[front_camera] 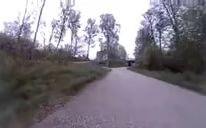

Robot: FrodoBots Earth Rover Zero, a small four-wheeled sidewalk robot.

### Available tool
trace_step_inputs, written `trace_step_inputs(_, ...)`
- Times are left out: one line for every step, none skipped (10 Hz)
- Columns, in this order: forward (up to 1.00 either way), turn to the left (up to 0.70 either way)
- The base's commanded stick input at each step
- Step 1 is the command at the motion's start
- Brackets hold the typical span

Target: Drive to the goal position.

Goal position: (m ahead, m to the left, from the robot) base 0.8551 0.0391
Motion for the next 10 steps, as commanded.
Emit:
trace_step_inputs(-0.63, 0.0)
trace_step_inputs(-1.0, 0.0)
trace_step_inputs(-0.85, 0.0)
trace_step_inputs(-0.54, 0.0)
trace_step_inputs(-0.24, 0.0)
trace_step_inputs(0.0, 0.0)
trace_step_inputs(0.0, 0.0)
trace_step_inputs(0.0, 0.0)
trace_step_inputs(0.0, 0.0)
trace_step_inputs(0.0, 0.0)
